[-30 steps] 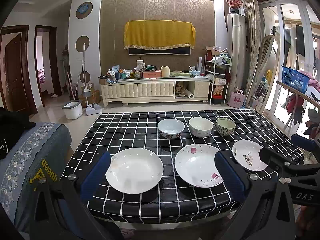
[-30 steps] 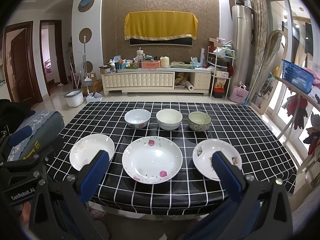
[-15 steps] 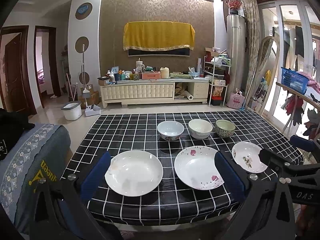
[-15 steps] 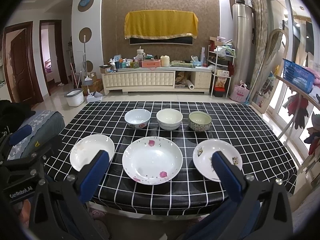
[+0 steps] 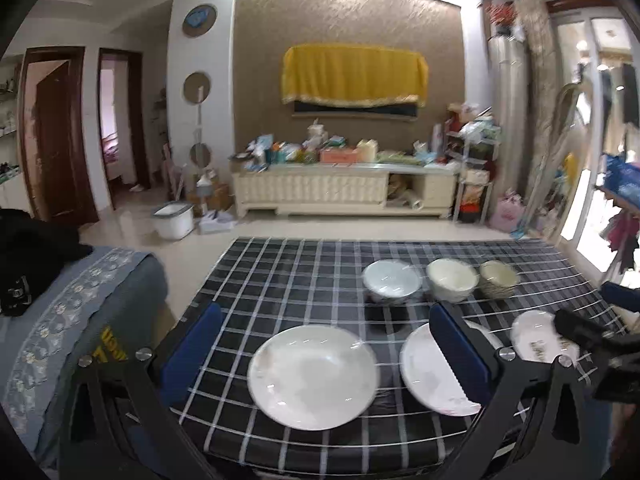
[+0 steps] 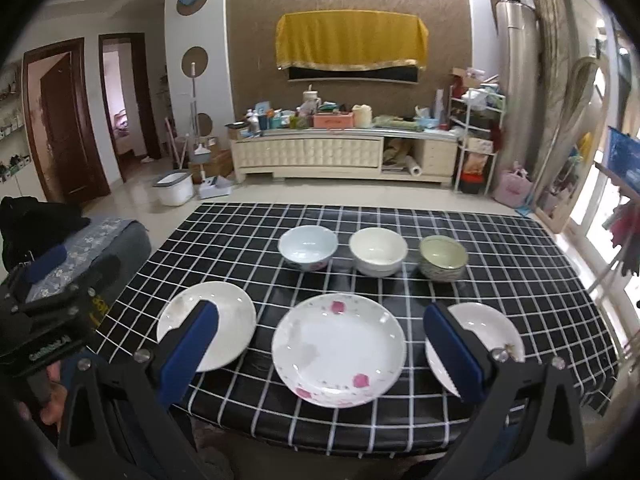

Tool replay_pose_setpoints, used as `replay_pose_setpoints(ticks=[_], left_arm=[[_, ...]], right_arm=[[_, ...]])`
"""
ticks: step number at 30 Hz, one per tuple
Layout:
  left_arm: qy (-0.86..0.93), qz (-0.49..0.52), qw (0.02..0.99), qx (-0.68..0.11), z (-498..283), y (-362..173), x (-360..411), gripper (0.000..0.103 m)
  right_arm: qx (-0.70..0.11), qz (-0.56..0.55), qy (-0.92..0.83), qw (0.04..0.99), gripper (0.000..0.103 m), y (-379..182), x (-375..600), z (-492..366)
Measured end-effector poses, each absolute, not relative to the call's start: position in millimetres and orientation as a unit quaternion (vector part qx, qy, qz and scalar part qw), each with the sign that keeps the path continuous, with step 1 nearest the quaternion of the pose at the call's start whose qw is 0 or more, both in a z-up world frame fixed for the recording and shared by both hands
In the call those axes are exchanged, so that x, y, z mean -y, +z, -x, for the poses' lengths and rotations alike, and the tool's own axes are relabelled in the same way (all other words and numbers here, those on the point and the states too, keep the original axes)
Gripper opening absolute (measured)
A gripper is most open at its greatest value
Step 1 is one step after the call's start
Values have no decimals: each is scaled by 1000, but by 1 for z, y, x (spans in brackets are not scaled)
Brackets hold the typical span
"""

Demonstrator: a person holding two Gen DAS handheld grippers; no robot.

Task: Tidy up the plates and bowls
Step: 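Move the left gripper to the rim of the plain white plate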

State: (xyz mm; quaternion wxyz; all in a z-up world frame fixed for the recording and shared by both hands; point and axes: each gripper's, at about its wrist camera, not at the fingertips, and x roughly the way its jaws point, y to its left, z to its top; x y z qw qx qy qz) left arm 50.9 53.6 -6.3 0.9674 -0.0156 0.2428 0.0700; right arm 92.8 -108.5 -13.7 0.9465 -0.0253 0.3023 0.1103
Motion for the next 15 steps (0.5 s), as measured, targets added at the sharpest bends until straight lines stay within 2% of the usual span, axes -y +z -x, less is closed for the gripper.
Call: replay_pose_setpoints(ticks=[15], left_arm=[[92,24,937,-336,-112,-48,-119,103]], right_arm=[[-385,65,151,908,103,-57,36,-175]])
